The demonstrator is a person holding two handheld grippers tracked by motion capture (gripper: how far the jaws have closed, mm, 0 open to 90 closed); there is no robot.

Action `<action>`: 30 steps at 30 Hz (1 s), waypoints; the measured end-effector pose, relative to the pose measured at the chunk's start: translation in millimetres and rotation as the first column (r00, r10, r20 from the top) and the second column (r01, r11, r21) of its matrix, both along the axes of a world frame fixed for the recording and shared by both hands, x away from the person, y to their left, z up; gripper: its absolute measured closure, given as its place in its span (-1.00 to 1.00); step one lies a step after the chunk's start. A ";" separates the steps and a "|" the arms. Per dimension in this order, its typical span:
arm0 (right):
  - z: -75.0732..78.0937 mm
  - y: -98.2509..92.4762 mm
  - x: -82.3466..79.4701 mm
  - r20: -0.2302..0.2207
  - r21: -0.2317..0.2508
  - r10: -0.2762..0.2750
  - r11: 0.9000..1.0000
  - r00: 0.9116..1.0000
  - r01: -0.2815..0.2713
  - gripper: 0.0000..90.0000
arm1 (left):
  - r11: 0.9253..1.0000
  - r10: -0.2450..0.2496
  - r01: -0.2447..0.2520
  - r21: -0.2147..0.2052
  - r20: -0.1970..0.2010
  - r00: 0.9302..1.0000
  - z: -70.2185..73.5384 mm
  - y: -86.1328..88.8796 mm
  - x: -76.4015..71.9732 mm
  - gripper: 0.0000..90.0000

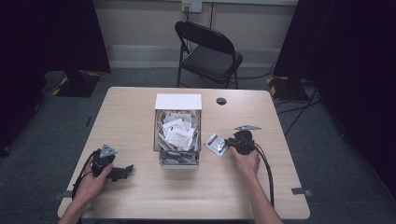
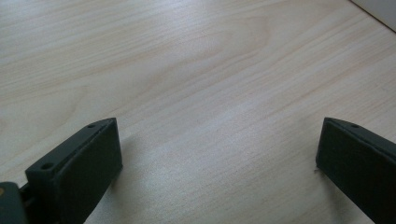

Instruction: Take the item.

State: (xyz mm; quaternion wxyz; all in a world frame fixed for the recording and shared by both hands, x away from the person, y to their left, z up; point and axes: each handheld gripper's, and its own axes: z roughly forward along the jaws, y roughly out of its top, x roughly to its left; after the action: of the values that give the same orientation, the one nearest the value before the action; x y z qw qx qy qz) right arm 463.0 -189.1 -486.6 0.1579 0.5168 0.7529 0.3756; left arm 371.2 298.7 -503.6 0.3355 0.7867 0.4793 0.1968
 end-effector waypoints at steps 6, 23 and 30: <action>2.2 -0.6 -0.4 0.006 0.023 -0.019 1.000 1.000 0.019 -0.07 | 1.000 0.000 0.000 0.000 0.000 1.000 0.0 0.0 0.0 -1.00; 17.7 -12.1 -15.8 0.010 0.080 -0.020 0.997 1.000 0.019 -0.68 | 1.000 0.000 0.000 0.000 0.000 1.000 0.0 0.0 0.0 -1.00; 23.8 -21.0 -27.9 0.021 0.077 -0.046 0.996 0.999 0.044 -0.68 | 1.000 0.000 0.000 0.000 0.000 1.000 0.0 0.0 0.0 -1.00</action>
State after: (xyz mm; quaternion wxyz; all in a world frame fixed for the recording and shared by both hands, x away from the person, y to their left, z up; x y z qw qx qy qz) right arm 435.1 -210.1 -462.8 0.1546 0.5351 0.7243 0.4064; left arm 371.2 298.7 -503.6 0.3355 0.7867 0.4793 0.1971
